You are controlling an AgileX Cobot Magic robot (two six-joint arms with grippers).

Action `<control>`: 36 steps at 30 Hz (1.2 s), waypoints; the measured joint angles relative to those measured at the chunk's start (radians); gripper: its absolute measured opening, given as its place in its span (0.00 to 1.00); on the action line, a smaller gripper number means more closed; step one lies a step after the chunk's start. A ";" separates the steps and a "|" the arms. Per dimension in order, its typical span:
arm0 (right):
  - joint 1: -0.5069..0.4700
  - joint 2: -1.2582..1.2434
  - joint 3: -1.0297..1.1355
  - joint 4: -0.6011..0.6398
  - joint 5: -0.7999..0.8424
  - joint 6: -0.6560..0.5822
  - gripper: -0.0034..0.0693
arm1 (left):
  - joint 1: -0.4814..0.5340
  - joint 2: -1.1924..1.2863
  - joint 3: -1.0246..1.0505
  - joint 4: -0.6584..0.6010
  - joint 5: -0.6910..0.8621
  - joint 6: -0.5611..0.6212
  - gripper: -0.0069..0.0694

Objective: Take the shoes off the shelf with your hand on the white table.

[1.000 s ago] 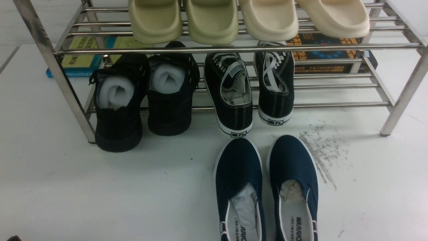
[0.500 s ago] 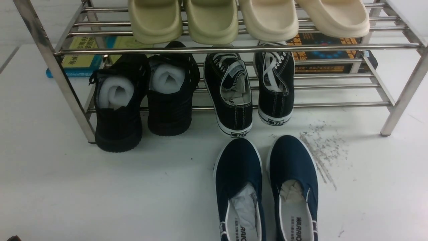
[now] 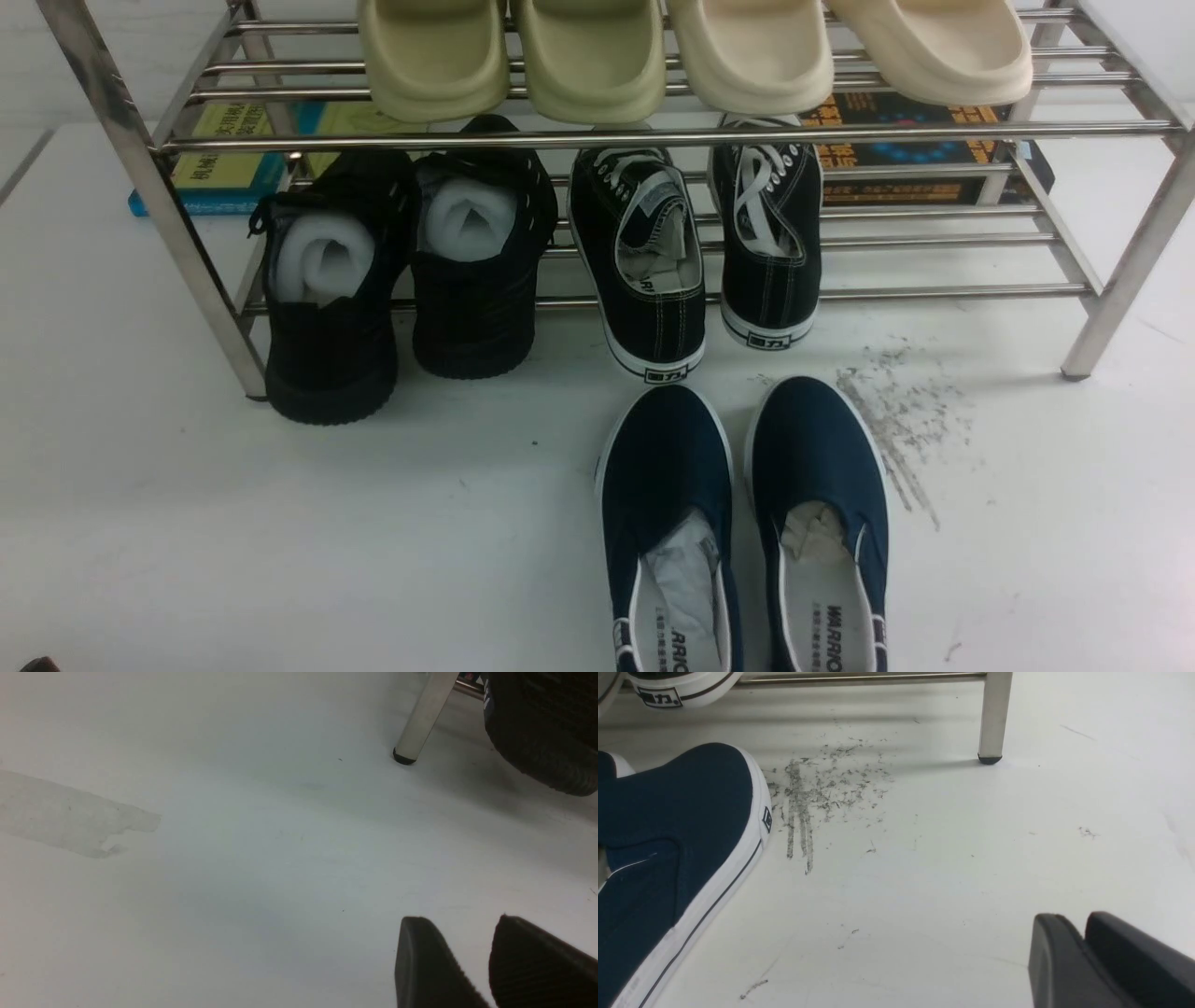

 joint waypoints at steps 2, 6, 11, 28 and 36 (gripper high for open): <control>0.000 0.000 0.000 0.000 0.000 0.000 0.21 | 0.000 0.000 0.000 0.000 0.000 0.000 0.41; 0.000 0.000 0.000 0.000 0.000 0.000 0.22 | 0.000 0.000 0.000 0.000 0.000 0.000 0.41; 0.000 0.000 0.000 0.000 0.000 0.000 0.23 | 0.000 0.000 0.000 0.000 0.000 0.000 0.41; 0.000 0.000 0.000 0.000 0.000 0.000 0.24 | 0.000 0.000 0.000 0.000 0.000 0.000 0.41; 0.000 0.000 0.000 0.001 0.000 0.000 0.25 | 0.000 0.000 0.000 0.000 0.000 0.000 0.41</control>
